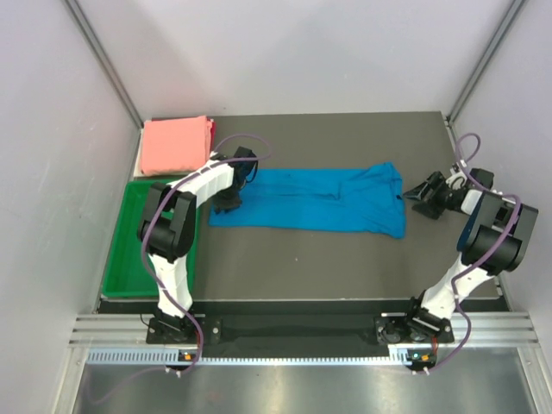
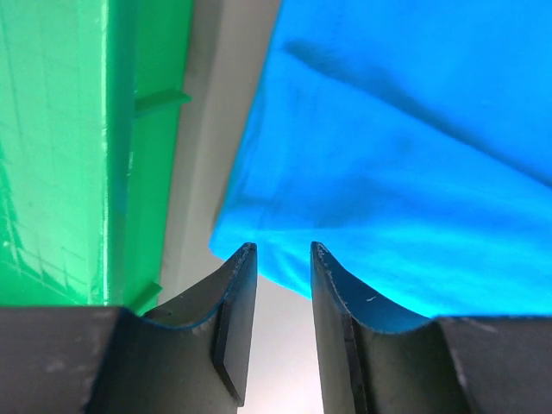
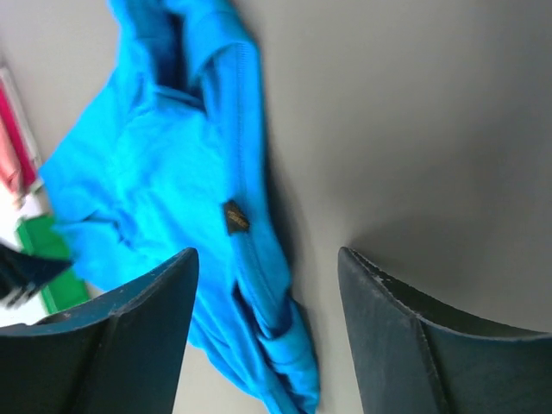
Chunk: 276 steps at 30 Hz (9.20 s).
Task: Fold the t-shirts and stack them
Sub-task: Fold the tshirt
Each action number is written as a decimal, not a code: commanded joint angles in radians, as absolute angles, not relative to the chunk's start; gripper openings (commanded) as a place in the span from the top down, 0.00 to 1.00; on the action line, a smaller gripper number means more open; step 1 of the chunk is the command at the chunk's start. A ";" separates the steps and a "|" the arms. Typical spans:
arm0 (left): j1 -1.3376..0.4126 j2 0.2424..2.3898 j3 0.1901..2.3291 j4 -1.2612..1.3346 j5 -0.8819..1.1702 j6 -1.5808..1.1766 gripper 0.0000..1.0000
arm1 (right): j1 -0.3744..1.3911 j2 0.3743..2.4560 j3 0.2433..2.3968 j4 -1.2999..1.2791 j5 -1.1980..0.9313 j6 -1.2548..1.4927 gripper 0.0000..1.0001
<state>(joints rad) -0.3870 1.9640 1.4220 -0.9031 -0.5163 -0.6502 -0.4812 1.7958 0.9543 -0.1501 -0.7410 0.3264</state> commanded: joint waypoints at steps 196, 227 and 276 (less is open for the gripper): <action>-0.360 1.700 1.313 -0.807 -0.222 -0.477 0.59 | 0.057 1.834 1.232 -0.506 0.316 0.988 0.44; -0.443 1.643 1.238 -0.623 0.147 -0.365 0.59 | -0.086 2.462 2.165 -0.287 -0.245 0.483 0.32; -0.650 1.479 0.792 -0.520 0.037 -0.660 1.00 | -0.164 1.675 1.011 -0.042 -0.033 0.598 0.48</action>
<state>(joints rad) -0.6441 1.5211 0.8036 -0.4568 0.0540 -0.6563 -0.1349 1.6157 0.9321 -0.1814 -0.0235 0.5983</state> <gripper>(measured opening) 0.012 0.528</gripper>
